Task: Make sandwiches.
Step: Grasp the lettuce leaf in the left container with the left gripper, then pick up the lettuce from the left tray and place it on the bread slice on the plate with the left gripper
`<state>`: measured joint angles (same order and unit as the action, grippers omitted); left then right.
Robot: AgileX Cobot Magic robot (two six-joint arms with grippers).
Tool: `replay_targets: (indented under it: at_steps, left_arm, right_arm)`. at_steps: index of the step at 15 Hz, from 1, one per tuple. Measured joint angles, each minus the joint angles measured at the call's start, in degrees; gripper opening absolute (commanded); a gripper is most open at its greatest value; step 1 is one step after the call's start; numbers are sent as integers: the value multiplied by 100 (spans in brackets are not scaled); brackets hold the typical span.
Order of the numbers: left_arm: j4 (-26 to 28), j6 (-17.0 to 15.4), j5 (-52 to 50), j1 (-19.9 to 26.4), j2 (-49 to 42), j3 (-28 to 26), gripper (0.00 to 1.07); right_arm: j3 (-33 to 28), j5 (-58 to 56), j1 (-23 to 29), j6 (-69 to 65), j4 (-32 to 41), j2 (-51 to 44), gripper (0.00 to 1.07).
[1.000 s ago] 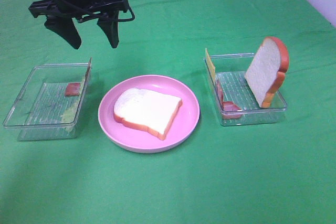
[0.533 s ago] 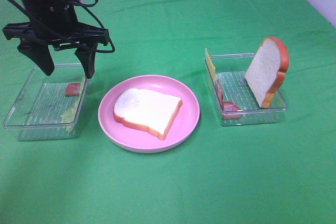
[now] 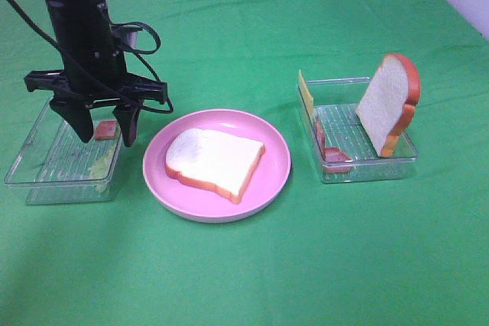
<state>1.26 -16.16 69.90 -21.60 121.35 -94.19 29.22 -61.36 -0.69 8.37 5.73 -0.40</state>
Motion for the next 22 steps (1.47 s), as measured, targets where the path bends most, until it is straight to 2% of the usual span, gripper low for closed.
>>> replay_targets:
  at_steps: [3, 5, 10, 14, 17, 18, 22]
  left_arm:
    - [0, 0, -17, 0, 6, 0, 11]
    - [0, 0, -46, 0, 6, 0, 0]
    - [46, 0, -34, 0, -52, -29, 0]
    - [819, 189, -29, 0, -625, -453, 0]
    - [1879, 699, -80, -138, -670, -613, 0]
    - [2040, 819, -235, -275, -670, -619, 0]
    - [2206, 888, -871, -814, -607, -630, 0]
  right_arm:
    - [0, 0, 0, 0, 0, 0, 73]
    - [0, 0, 0, 0, 0, 0, 73]
    - [0, 0, 0, 0, 0, 0, 73]
    - [0, 0, 0, 0, 0, 0, 73]
    - [0, 0, 0, 0, 0, 0, 73]
    - [0, 0, 0, 0, 0, 0, 73]
    - [0, 0, 0, 0, 0, 0, 73]
